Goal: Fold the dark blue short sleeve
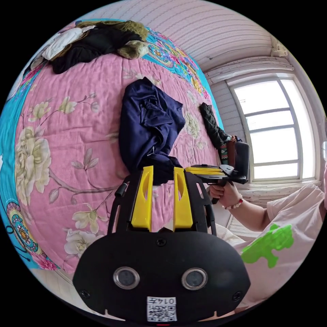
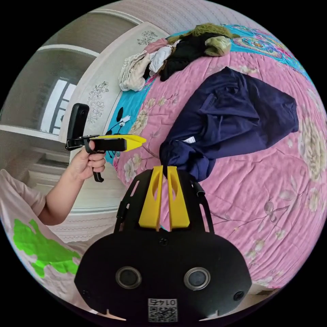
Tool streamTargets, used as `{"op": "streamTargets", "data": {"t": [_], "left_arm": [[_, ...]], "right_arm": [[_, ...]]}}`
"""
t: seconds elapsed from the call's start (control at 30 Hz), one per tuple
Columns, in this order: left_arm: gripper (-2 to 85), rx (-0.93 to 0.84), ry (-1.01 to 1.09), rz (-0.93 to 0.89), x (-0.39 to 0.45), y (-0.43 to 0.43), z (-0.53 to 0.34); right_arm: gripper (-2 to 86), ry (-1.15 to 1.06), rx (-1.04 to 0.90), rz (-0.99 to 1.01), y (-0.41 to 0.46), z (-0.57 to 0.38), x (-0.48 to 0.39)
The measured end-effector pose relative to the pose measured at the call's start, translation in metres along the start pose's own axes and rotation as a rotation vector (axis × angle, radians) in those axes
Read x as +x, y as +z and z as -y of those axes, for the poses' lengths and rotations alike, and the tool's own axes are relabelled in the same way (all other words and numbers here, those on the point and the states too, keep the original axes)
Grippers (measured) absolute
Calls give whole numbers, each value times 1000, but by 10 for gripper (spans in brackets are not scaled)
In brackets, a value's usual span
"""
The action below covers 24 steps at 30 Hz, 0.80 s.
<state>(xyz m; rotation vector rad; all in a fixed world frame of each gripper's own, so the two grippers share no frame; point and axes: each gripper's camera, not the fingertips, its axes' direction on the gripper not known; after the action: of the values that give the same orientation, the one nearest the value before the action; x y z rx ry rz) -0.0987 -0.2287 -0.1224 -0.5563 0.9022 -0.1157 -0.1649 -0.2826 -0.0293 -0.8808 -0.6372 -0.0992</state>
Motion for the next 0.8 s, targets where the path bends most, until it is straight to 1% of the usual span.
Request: {"op": "streamTargets", "data": {"t": [0.03,0.1,0.2,0.27,0.37,0.43,0.53,0.6,0.63,0.67,0.7,0.73,0.8], "left_arm": [[100,-13,-6,32,2,4,-4],[102,-21,-12,38,7,12,-8],[115,-14,-5,60,26,28,-9],[143,-37,22,161,48,47,-2],[154,-85,13,263,65,74,2],[133,-89,2,300,72,82,-1],[74,-62,-30,295,80,82,-11],[49,-54,-39,295,84,79,-18],[41,-51,-43,290,86,77,-22],[35,-53,-43,284,89,75,-27],[32,-53,-40,281,91,74,-29],[26,-46,-31,278,95,70,-34],[17,-34,-10,268,104,61,-42]], "right_arm": [[41,16,19,4,-4,-5,6],[59,91,83,-24,-18,-21,28],[64,155,135,14,-31,-33,50],[62,162,145,-30,-33,-34,54],[64,102,115,-107,-27,-21,47],[70,46,74,-149,-16,-5,39],[80,-62,-3,-205,6,26,19],[84,-116,-66,-289,31,41,10],[81,-123,-99,-316,40,43,10],[74,-130,-189,-363,57,46,12],[41,-133,-251,-402,66,43,14],[24,-137,-250,-394,65,41,14],[13,-153,-140,-326,36,27,3]]}}
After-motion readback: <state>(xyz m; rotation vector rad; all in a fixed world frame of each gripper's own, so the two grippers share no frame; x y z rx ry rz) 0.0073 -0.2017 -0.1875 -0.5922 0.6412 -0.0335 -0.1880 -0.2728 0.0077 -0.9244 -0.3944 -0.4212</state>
